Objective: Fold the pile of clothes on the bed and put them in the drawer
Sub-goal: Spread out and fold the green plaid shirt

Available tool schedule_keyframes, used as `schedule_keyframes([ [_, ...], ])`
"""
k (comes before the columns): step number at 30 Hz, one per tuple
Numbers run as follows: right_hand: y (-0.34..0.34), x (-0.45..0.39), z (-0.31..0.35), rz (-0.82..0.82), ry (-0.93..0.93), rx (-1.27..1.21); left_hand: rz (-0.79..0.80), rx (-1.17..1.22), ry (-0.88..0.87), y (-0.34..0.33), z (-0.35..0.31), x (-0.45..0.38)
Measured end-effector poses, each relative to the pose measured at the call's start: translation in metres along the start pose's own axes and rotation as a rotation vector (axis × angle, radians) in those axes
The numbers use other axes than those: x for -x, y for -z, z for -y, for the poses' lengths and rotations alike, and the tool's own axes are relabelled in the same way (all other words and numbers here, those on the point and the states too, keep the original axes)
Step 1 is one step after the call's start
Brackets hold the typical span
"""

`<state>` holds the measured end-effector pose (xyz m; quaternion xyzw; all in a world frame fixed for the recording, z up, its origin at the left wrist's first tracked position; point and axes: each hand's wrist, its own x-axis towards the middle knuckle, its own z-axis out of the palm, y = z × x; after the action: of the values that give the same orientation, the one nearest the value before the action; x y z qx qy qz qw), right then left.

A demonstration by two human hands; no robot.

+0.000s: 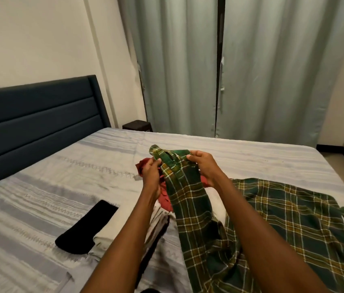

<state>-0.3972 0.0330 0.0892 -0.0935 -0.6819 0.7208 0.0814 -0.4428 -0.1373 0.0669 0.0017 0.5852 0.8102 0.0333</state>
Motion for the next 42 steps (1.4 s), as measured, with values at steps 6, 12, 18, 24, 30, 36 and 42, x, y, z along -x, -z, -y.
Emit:
schedule_keyframes([
  [6, -0.075, -0.009, 0.011, 0.062, 0.085, 0.23, -0.135, -0.056, -0.157, 0.053, -0.038, 0.004],
  [12, -0.15, -0.035, -0.003, 0.032, 0.108, 0.411, -0.315, -0.163, -0.283, 0.113, -0.053, -0.002],
  [18, -0.199, -0.051, -0.057, 0.123, 0.111, 0.556, -0.501, -0.191, -0.223, 0.184, -0.012, -0.012],
  [24, -0.222, -0.037, -0.117, 0.399, -0.03, 0.758, -0.497, -0.245, 0.245, 0.259, 0.059, -0.01],
  [30, -0.195, 0.006, -0.14, 0.188, 0.247, 0.861, -0.418, -0.829, -0.211, 0.233, 0.063, 0.026],
  [36, -0.123, 0.055, -0.163, -0.091, 0.341, 0.814, -0.059, -1.09, -0.602, 0.159, 0.063, 0.061],
  [42, -0.013, 0.112, -0.203, -0.283, 0.218, 0.916, 0.407, -1.188, -0.487, 0.092, 0.119, 0.119],
])
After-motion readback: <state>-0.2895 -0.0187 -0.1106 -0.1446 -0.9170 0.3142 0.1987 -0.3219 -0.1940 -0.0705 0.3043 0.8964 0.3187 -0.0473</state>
